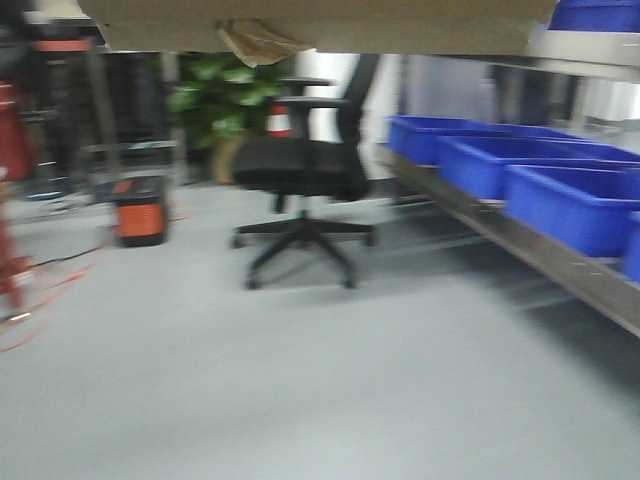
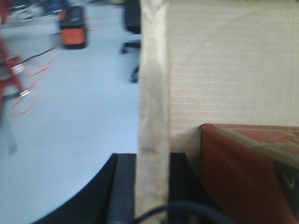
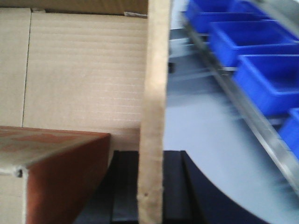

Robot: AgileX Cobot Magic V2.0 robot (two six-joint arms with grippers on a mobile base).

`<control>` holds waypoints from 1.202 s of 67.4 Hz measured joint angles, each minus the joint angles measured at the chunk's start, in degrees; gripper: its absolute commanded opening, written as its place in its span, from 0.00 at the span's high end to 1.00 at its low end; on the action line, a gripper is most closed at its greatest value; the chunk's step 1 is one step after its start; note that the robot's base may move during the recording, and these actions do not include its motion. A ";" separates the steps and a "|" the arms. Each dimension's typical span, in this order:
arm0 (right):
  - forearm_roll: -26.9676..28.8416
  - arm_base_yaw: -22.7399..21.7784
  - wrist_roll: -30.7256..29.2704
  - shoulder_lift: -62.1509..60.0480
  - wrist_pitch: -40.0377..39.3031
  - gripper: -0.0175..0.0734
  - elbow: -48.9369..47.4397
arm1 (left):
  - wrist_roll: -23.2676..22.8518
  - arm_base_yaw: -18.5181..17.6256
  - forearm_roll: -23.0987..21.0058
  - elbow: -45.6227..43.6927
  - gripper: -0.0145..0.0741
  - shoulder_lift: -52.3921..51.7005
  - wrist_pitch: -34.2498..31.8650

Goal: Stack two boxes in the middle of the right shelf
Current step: 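Carry the held box stack away from the bench toward the steel shelf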

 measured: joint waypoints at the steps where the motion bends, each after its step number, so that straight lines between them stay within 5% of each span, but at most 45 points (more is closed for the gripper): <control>1: 0.00 0.00 0.00 0.00 0.00 0.98 0.00 | 0.00 0.00 0.00 0.00 0.96 0.00 0.00; 81: 0.00 0.00 0.10 0.00 -0.35 0.98 0.00 | -0.09 0.00 0.22 0.00 0.96 0.00 -0.04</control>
